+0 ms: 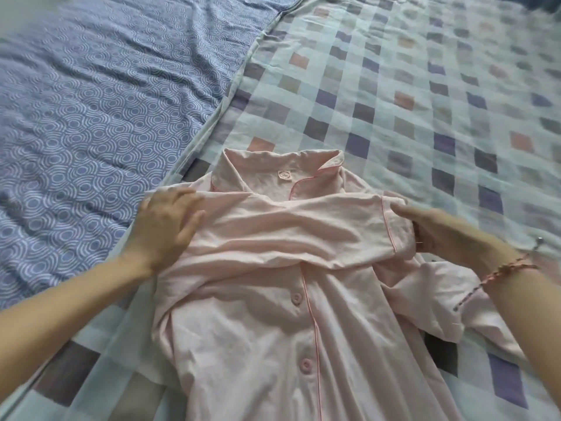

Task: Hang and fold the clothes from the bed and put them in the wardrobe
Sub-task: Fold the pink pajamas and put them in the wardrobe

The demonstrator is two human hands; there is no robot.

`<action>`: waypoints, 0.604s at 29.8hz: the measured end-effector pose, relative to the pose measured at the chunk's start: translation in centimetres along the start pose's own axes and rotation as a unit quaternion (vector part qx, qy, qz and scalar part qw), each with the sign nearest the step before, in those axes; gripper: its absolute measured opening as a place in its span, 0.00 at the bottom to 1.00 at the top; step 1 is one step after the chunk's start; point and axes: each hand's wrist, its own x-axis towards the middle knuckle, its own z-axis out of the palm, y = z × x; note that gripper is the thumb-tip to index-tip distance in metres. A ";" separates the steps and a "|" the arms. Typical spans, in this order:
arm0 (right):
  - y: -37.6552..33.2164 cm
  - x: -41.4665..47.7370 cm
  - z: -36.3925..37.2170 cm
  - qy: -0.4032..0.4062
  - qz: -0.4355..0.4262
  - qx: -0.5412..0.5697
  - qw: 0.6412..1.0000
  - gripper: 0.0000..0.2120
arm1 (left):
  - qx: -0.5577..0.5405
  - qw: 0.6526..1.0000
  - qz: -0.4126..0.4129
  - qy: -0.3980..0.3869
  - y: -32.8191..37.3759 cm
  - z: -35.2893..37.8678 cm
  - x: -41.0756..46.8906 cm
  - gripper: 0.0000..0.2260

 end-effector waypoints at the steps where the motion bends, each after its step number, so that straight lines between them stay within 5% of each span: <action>1: -0.1 0.8 0.4 0.040 -0.005 -0.005 0.999 0.24 | 0.024 0.999 -0.020 -0.011 -0.1 0.1 1.1 0.23; 4: 0.1 2.7 1.5 0.196 -0.081 -0.094 0.973 0.16 | 0.053 0.994 -0.080 -0.061 -0.5 1.2 3.1 0.16; 8: -0.2 2.7 1.1 0.319 -0.261 -0.146 0.899 0.13 | 0.048 0.998 -0.045 -0.004 -1.6 0.5 3.9 0.09; 11: -0.2 3.6 0.7 0.347 -0.244 -0.257 0.868 0.13 | 0.047 0.996 -0.064 0.036 -2.6 0.1 4.4 0.08; 15: 1.4 5.4 1.9 0.298 -0.112 -0.349 0.881 0.27 | -0.009 0.982 -0.177 0.057 0.2 2.2 1.6 0.16; 18: 3.3 2.3 4.6 0.365 -0.219 -0.377 0.823 0.25 | -0.074 0.975 -0.167 0.126 3.3 2.1 -4.0 0.19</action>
